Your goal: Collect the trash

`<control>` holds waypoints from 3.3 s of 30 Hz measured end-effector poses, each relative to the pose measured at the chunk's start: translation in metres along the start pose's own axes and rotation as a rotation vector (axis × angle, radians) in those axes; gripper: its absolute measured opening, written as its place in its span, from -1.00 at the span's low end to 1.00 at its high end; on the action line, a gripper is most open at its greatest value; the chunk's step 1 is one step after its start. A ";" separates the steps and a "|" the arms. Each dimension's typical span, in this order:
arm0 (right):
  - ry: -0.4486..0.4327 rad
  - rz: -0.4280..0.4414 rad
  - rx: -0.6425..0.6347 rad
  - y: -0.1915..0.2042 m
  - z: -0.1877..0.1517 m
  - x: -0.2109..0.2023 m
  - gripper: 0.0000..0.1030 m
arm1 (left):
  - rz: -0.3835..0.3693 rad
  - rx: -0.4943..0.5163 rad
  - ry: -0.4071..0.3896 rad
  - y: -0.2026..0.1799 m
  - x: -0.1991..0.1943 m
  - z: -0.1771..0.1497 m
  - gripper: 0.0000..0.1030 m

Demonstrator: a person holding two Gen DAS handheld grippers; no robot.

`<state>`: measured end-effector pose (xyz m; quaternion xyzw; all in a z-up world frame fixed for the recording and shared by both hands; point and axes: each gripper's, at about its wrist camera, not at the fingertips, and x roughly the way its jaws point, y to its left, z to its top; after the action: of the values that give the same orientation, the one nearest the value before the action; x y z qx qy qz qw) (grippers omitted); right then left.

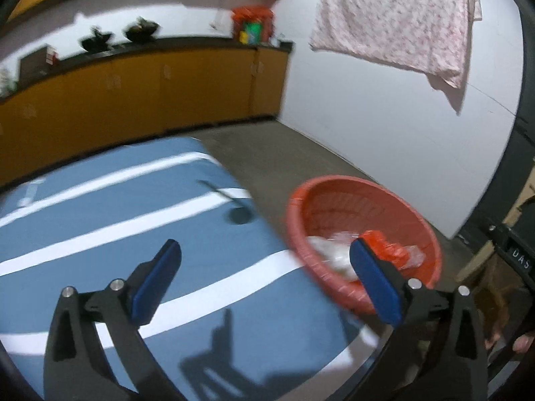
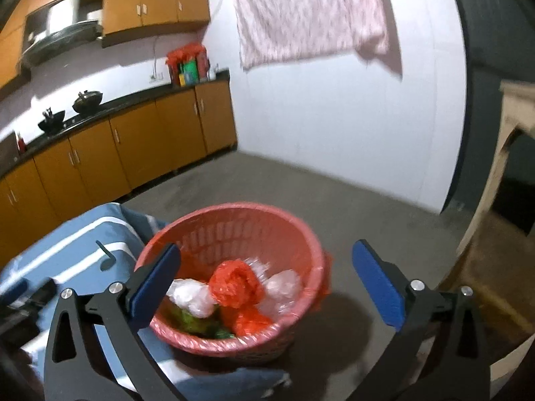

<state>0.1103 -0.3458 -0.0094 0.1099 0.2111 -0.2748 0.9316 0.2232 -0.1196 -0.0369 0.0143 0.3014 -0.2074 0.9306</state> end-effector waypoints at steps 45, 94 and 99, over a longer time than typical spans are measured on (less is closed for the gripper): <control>-0.078 0.224 -0.211 0.044 -0.067 -0.164 0.97 | 0.317 -0.089 -0.192 0.048 -0.229 -0.103 0.92; -0.046 0.220 -0.201 0.042 -0.076 -0.160 0.97 | 0.309 -0.088 -0.167 0.046 -0.226 -0.110 0.92; -0.046 0.220 -0.202 0.042 -0.076 -0.160 0.97 | 0.309 -0.089 -0.166 0.046 -0.226 -0.110 0.92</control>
<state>-0.0132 -0.2122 -0.0005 0.0320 0.2029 -0.1507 0.9670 0.0144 0.0243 -0.0033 0.0021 0.2265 -0.0486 0.9728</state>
